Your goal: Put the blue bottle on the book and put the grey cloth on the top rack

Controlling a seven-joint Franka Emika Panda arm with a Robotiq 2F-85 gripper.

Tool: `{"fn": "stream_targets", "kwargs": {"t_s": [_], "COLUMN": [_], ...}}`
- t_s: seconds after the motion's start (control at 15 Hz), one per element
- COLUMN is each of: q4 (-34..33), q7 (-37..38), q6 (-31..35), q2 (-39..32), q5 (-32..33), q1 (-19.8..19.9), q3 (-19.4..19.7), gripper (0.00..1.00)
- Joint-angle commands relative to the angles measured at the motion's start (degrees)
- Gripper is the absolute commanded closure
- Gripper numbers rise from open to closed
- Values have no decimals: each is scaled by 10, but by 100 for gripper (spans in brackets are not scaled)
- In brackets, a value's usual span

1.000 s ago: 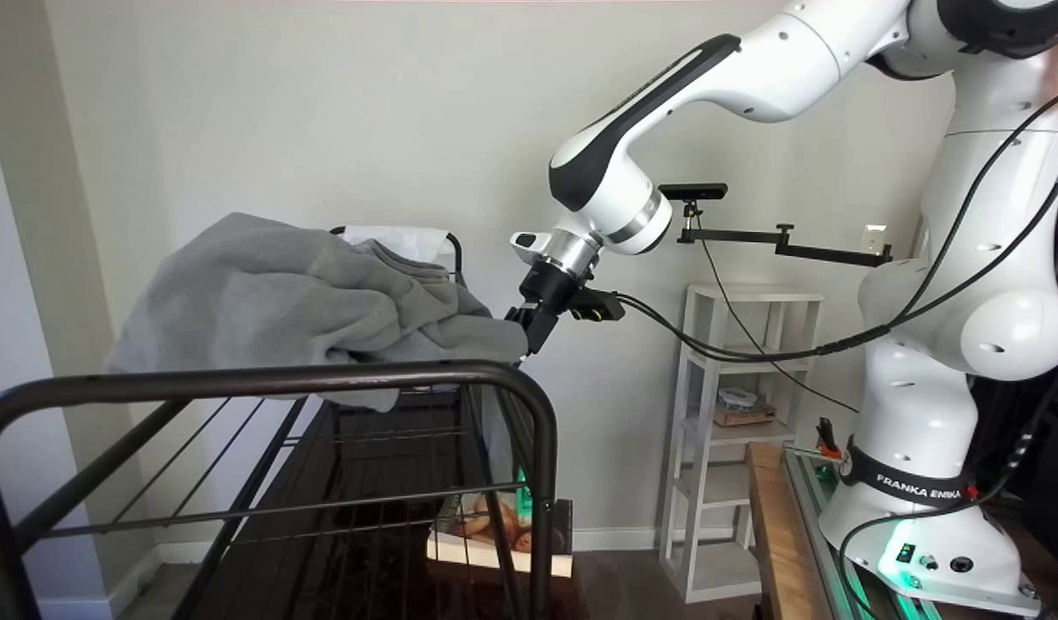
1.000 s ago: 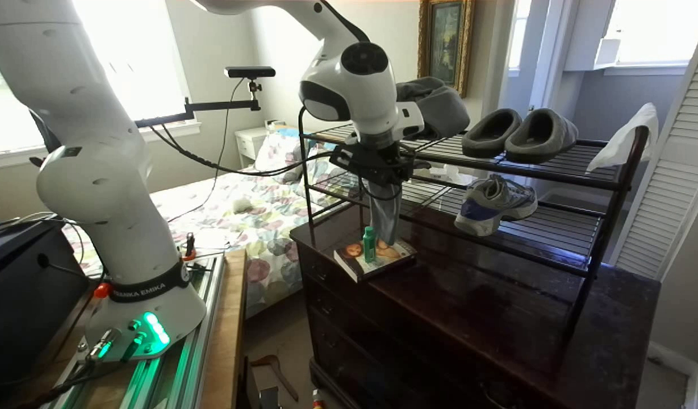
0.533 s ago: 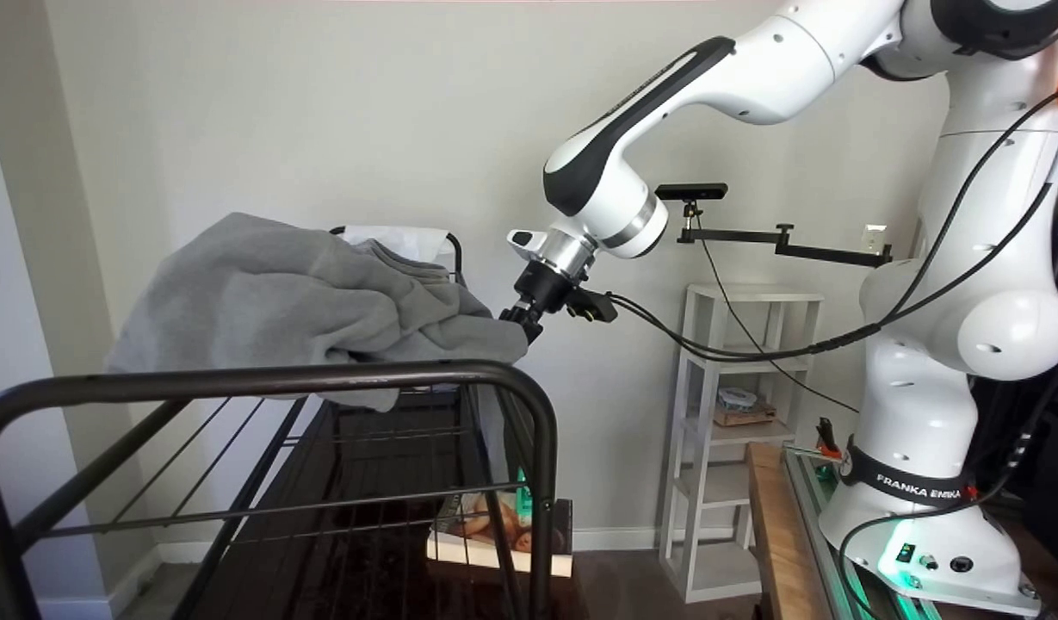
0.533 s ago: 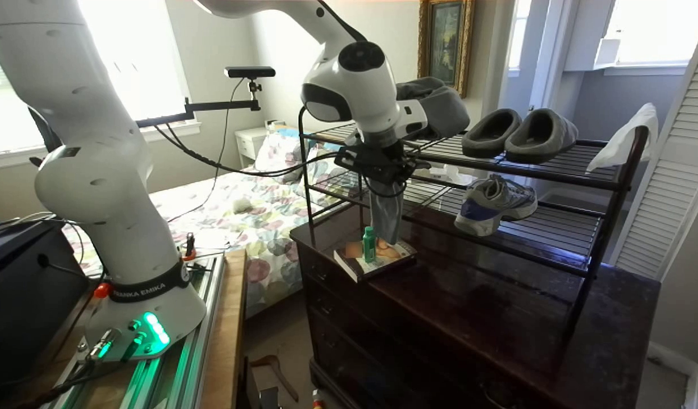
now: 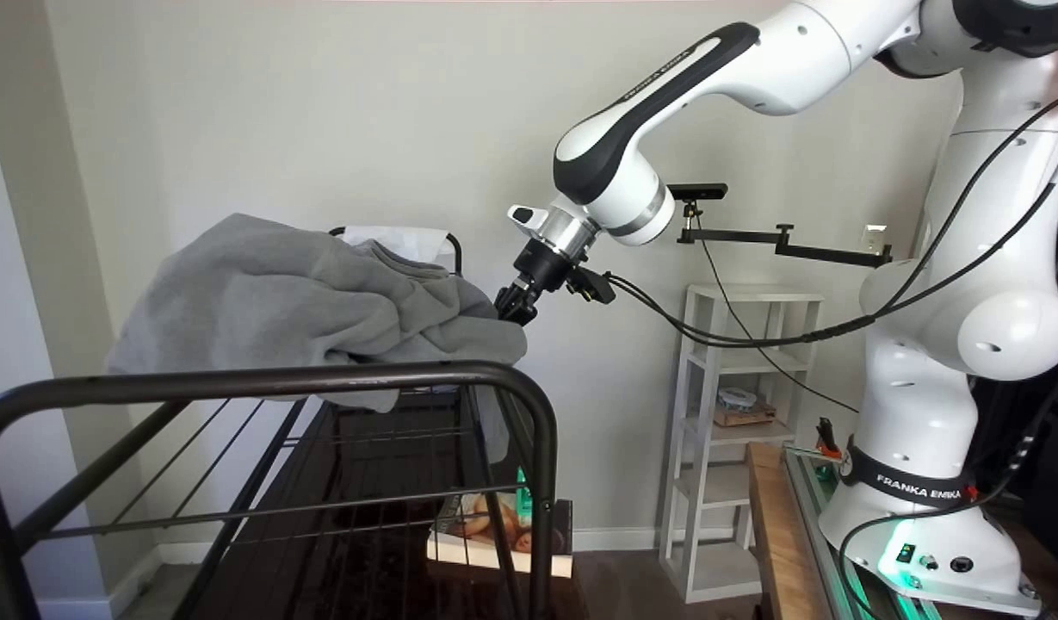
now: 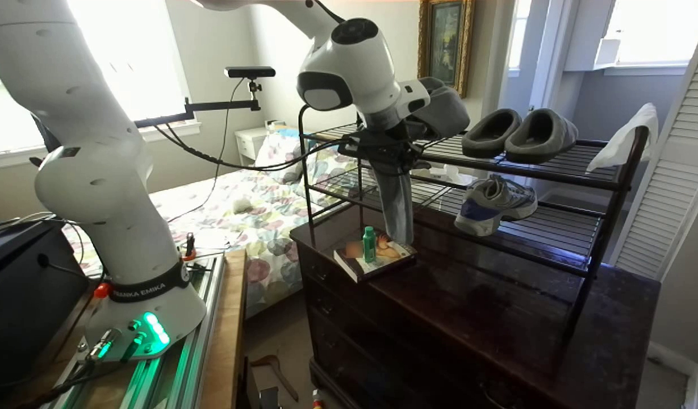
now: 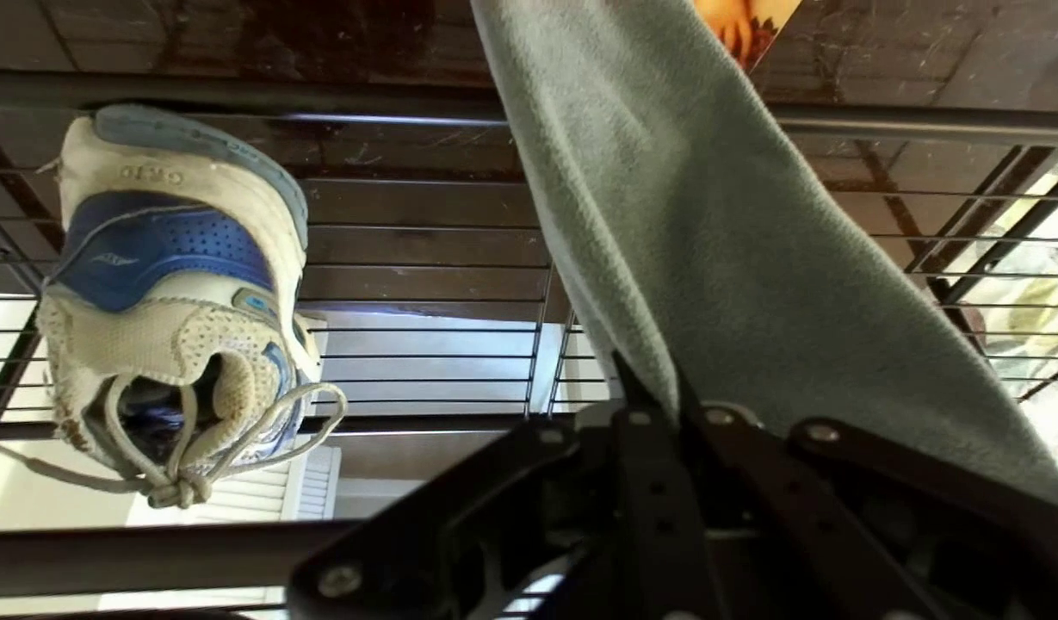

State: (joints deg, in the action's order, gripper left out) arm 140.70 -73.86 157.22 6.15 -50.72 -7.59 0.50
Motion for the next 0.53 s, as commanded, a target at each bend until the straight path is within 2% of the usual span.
{"fn": "stream_targets", "kwargs": {"t_s": [0.0, 0.27, 0.47], "q4": [14, 2, -14], "q7": [81, 154, 198], "q6": [9, -3, 5], "q2": [37, 63, 74], "q5": [100, 202, 252], "q1": [12, 16, 9], "q3": [-12, -11, -2], "gripper": [99, 99, 99]}}
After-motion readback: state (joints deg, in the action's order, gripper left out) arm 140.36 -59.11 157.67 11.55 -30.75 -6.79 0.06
